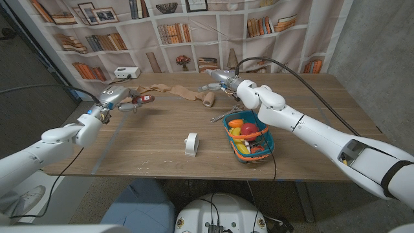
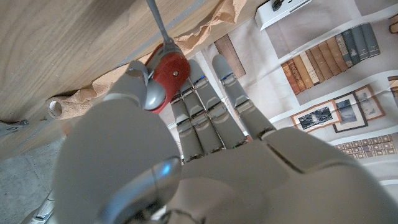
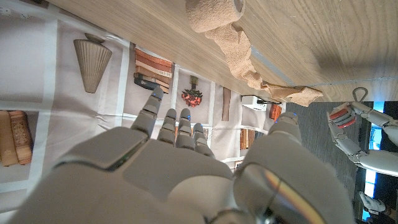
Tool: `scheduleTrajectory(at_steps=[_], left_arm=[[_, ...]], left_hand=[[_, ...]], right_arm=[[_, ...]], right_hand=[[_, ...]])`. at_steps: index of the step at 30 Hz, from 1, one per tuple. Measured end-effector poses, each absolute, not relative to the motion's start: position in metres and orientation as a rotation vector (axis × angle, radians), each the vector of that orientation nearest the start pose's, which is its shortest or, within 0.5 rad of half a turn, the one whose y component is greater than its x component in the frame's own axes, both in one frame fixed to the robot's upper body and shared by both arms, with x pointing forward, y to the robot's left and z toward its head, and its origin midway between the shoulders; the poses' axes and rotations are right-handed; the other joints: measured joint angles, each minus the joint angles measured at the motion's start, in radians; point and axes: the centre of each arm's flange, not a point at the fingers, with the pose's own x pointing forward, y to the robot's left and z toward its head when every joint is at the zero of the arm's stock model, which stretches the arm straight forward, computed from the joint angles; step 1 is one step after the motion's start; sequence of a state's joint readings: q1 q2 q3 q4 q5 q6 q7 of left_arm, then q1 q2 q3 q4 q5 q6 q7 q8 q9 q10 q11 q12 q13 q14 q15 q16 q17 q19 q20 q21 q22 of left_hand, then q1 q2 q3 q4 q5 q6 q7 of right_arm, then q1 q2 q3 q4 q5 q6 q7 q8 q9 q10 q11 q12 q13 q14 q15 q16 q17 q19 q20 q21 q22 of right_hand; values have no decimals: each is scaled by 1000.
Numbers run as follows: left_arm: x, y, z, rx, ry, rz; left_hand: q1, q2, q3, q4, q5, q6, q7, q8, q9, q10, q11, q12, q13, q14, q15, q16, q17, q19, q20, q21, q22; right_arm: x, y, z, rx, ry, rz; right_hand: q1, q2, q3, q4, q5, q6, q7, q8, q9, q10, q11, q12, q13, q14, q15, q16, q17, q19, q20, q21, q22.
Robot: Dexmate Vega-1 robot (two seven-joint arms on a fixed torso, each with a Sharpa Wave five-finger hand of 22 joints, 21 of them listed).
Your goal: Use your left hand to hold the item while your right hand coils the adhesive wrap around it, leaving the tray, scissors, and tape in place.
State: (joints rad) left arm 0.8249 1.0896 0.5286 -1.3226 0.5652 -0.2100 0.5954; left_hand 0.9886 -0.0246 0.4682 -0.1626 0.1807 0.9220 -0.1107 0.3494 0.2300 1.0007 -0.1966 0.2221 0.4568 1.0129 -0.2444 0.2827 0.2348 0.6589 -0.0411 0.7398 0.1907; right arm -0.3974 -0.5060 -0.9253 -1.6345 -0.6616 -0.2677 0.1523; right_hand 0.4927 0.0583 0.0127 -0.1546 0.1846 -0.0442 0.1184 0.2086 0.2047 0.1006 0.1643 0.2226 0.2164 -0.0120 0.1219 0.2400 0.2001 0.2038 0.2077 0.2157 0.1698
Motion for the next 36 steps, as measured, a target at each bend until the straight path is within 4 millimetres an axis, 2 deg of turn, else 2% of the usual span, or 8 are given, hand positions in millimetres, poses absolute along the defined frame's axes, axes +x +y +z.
scheduleTrajectory(at_steps=[10, 23, 27, 32, 36], left_arm=[[589, 450, 4, 1576, -786, 386], [591, 449, 6, 1570, -785, 389], [592, 448, 6, 1569, -785, 388], [592, 448, 7, 1568, -784, 389], [593, 448, 6, 1568, -780, 390]], left_hand=[[0, 0, 0, 0, 1, 0, 0, -3, 0, 0, 0, 0, -1, 0, 0, 0, 0, 0, 0, 4, 0], [0, 0, -1, -1, 5, 15, 2, -8, 0, 7, 0, -3, 0, 2, 2, 0, 0, 0, 0, 11, 0], [0, 0, -3, -3, 5, 16, 1, -5, 0, 9, 2, -4, -1, 5, 5, 0, 0, 0, 0, 11, -2], [0, 0, -3, -3, 4, 16, 1, -5, 0, 9, 2, -4, -3, 5, 5, 0, 0, 0, 0, 11, -5], [0, 0, -3, -3, 4, 16, 1, -5, 0, 9, 2, -4, -2, 5, 5, 0, 0, 0, 0, 16, -5]], right_arm=[[616, -41, 93, -1551, -755, 138], [627, -34, 93, -1563, -735, 126], [630, -31, 93, -1568, -730, 127], [634, -28, 93, -1577, -722, 128], [639, -24, 91, -1583, -709, 129]], right_hand=[[8, 0, 3, -3, 0, -13, -1, -5, 3, -5, 5, -1, 0, -5, 5, 0, 0, 5, 5, 0, 0], [33, -24, 6, -6, 0, -13, -1, -5, 3, -5, 5, 0, 0, -5, 5, -8, 0, 5, 5, -12, 0], [37, -21, 5, -6, 0, -13, -1, -1, 3, -5, 5, 0, 0, -11, 11, -8, 0, 5, 5, -12, 0], [42, -26, 5, -5, 0, -13, -1, -1, 2, -8, 13, 0, 0, -9, 13, -8, 0, 5, 5, -16, 0], [47, -32, 5, -5, 0, -4, 1, 3, 2, 2, 38, 0, 0, 3, 43, -8, 2, -3, 5, -20, 0]])
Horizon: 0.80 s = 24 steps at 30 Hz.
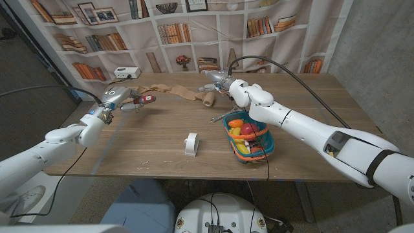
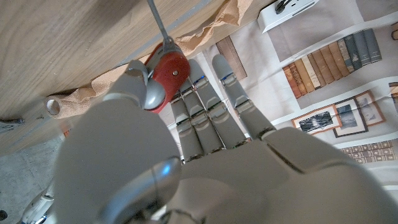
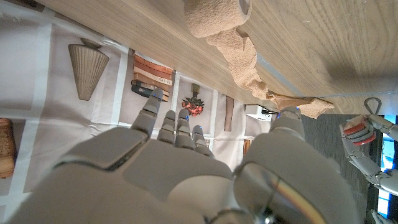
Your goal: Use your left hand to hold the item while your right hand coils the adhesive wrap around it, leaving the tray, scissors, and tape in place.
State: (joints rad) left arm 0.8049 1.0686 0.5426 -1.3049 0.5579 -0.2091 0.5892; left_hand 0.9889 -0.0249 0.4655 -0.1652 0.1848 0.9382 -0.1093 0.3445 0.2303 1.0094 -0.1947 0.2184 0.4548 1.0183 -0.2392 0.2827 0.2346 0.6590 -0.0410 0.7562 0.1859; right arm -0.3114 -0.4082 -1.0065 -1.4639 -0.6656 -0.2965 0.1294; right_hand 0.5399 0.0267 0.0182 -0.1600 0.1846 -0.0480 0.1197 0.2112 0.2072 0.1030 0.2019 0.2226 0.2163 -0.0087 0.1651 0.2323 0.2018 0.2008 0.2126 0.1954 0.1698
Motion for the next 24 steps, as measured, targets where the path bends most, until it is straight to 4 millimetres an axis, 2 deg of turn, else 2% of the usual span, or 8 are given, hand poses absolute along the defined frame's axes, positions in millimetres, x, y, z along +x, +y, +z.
scheduleTrajectory(at_steps=[10, 24], left_arm=[[594, 449, 6, 1567, -776, 390], [597, 450, 7, 1567, -773, 387]], left_hand=[[1, -1, 0, 0, 0, 2, 2, 0, 0, 0, 0, 0, -1, 0, 0, 0, 0, 0, 0, 3, 0], [1, -1, 0, 0, -1, 2, 2, -2, 0, 0, 0, -1, -2, 0, 0, 0, 0, -6, -6, 10, 0]], right_arm=[[646, -17, 87, -1598, -690, 132], [657, -8, 78, -1647, -665, 127]], right_hand=[[0, 0, 4, 4, 0, 9, -1, 4, 0, 11, 11, 0, 0, 6, 8, 0, 1, 0, 0, 0, 0], [0, 0, 8, 9, 0, 16, -5, 4, 0, 11, -8, 0, 0, -4, -16, -8, 5, 0, 0, 0, 0]])
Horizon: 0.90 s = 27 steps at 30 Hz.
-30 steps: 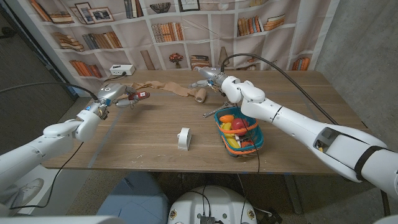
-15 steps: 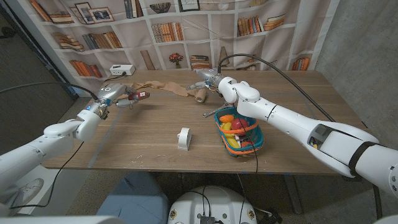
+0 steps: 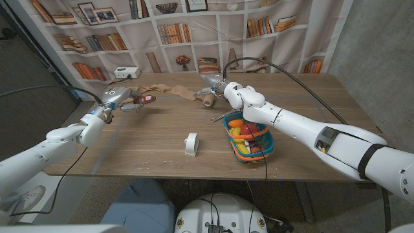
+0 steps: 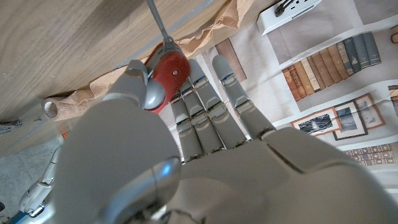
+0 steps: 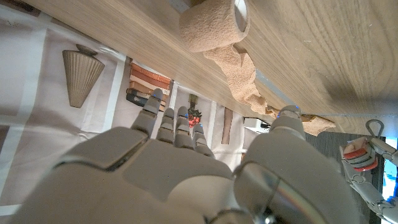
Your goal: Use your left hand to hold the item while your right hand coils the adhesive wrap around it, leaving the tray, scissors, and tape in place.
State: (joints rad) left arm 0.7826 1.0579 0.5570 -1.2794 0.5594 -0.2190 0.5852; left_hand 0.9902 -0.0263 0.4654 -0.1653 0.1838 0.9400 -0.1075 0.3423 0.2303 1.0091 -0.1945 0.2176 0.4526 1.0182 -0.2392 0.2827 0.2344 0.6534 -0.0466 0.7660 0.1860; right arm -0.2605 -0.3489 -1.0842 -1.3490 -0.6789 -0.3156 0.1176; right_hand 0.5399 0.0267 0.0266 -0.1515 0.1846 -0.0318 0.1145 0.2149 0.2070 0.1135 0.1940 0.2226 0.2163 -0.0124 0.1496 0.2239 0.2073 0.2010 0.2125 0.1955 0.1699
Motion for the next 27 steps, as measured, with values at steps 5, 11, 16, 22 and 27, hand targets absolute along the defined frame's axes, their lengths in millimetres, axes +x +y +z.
scheduleTrajectory(at_steps=[5, 11, 16, 22, 27], left_arm=[[598, 450, 7, 1566, -775, 383], [599, 450, 8, 1567, -778, 381], [599, 450, 9, 1568, -781, 378], [600, 450, 10, 1570, -783, 376], [600, 450, 10, 1570, -783, 375]], left_hand=[[5, -5, 0, 0, 0, 0, 0, -1, 0, 0, 0, -2, 0, 0, 0, 0, 0, 0, 0, 1, 0], [7, -7, 0, 0, -2, 2, -2, -4, 0, 0, 0, -3, 0, 0, 0, 0, 0, 0, 0, 1, 0], [8, -8, 0, 0, 2, 2, -2, -5, 0, 0, 0, 0, 0, 0, 0, 0, 0, 0, 0, 1, 0], [6, -6, 0, 0, 2, 2, -2, -8, 0, 0, 0, 0, 0, 0, 0, 0, 0, 0, 0, 8, 0], [6, -6, -2, 2, 2, 3, -4, -10, 0, 0, 0, 0, 0, 0, 0, 0, 0, 0, 0, 8, 0]], right_arm=[[662, -8, 74, -1649, -648, 138], [667, -7, 72, -1646, -631, 157], [669, -7, 70, -1649, -619, 168], [672, -5, 68, -1654, -606, 184], [675, -4, 65, -1658, -596, 193]], right_hand=[[4, -4, 0, 0, 0, 0, 0, 0, 0, -9, 2, -5, 1, -11, -3, -7, 0, -4, -4, 0, 0], [4, -4, 0, 0, 0, -4, 4, 0, 5, -13, 6, -5, 6, -18, 1, -7, 0, -10, -1, 0, 0], [27, 3, 1, 1, 4, -13, 1, 0, 5, -25, 7, -8, 6, -10, 9, -7, 0, -11, 0, -7, 0], [50, 0, 12, -7, 4, -15, 4, 0, 5, -32, 15, -11, 6, -3, 15, -7, 0, -11, 0, -7, 0], [78, 1, 22, -12, 8, -36, 3, -5, 5, -40, 14, -11, 6, 5, 21, -7, 0, -11, 0, -7, 0]])
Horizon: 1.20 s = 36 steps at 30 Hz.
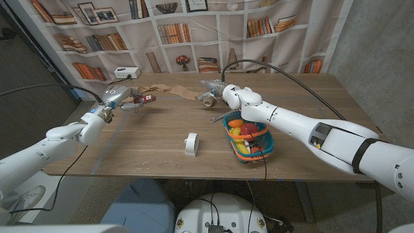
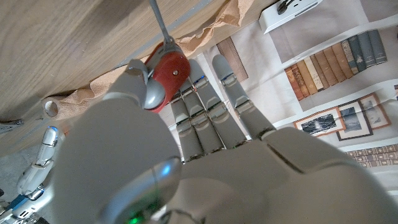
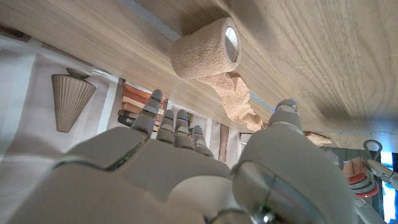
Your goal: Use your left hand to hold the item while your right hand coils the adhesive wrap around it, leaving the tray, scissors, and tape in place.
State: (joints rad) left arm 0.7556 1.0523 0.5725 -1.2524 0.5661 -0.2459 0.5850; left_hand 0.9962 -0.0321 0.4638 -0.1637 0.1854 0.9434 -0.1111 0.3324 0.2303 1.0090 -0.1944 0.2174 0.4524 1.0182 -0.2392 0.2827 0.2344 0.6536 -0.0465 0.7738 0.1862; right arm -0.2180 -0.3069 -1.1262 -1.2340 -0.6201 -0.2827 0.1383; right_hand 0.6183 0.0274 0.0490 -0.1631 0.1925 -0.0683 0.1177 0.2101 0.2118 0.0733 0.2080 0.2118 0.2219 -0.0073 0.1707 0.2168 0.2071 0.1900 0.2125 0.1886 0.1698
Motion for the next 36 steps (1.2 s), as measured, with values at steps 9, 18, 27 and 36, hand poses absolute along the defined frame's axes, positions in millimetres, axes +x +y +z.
scheduleTrajectory(at_steps=[9, 18, 27, 36], left_arm=[[599, 451, 8, 1571, -779, 371], [598, 451, 7, 1570, -775, 372], [596, 452, 6, 1571, -772, 375], [595, 452, 5, 1570, -770, 375]], left_hand=[[-2, 2, -4, 1, 0, 0, 0, -4, 0, 0, 0, 0, -1, 0, 0, 0, 0, 0, 0, 0, 0], [-2, 2, -5, 0, -1, 0, 0, -6, 0, 0, 0, -2, -1, 0, 0, -3, 0, 0, 0, 6, 0], [-2, 2, -5, 0, -1, 0, 0, -2, 0, 0, 0, -2, 5, 0, 0, -3, 0, -5, -5, 8, 0], [-1, 1, -5, 0, -1, 0, 0, -2, 0, 0, 0, -2, 2, 0, 0, -3, 0, -9, -2, 8, 0]], right_arm=[[678, -3, 63, -1660, -586, 202], [681, -4, 62, -1662, -579, 202], [683, -5, 61, -1663, -566, 201], [686, -5, 58, -1672, -554, 199]], right_hand=[[35, -1, 11, 0, 0, -11, 0, 0, 0, -17, 1, -5, 0, 21, 1, 7, 0, 27, -5, 8, 0], [44, 1, 14, 3, 0, -11, 0, 0, 0, -23, 6, -5, 0, 31, 1, 7, -2, 36, -7, 8, 0], [48, -3, 15, 5, 0, -11, 0, 0, 0, -32, 5, -9, 0, 27, 4, 7, -3, 42, -2, 8, 0], [58, -4, 20, 10, 0, -18, 0, 0, 0, -33, -5, -8, 0, 44, -12, 7, -3, 42, -2, 8, 0]])
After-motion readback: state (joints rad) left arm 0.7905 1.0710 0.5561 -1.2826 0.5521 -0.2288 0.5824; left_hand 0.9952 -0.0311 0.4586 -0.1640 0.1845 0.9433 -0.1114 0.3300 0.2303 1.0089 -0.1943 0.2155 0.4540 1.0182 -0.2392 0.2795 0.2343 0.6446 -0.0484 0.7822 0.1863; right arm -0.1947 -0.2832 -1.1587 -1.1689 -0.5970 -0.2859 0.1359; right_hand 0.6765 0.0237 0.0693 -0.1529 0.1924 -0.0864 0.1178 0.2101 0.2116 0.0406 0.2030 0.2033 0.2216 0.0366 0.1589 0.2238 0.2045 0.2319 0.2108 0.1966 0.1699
